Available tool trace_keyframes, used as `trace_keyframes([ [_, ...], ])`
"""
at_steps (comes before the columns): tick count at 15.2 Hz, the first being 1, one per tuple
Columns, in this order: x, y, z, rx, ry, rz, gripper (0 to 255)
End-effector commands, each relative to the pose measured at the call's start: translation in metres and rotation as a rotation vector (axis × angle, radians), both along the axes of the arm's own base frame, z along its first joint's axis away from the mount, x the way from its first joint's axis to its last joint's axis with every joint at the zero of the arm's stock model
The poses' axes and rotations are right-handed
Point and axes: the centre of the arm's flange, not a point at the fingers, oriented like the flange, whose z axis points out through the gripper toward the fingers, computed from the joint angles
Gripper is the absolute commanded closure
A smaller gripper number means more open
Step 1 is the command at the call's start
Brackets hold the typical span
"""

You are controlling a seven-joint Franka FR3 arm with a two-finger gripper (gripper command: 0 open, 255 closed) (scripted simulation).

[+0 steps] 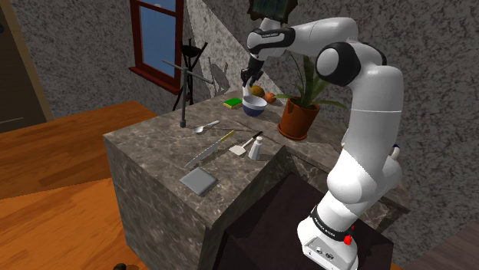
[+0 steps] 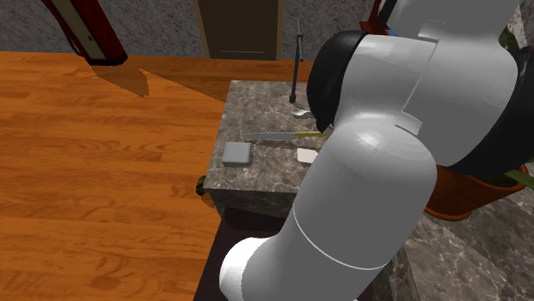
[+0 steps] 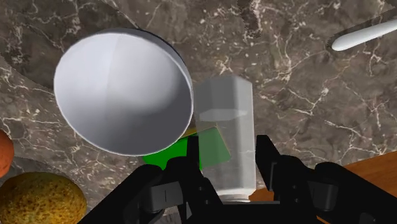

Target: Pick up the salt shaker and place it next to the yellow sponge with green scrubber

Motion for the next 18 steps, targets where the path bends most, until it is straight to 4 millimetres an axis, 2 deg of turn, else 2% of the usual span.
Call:
trace_keyframes([
  [1, 0.000, 0.000, -0.011, 0.000, -0.001, 0.000, 255],
  [18, 0.000, 0.000, -0.100, 0.000, -0.001, 0.000, 255],
])
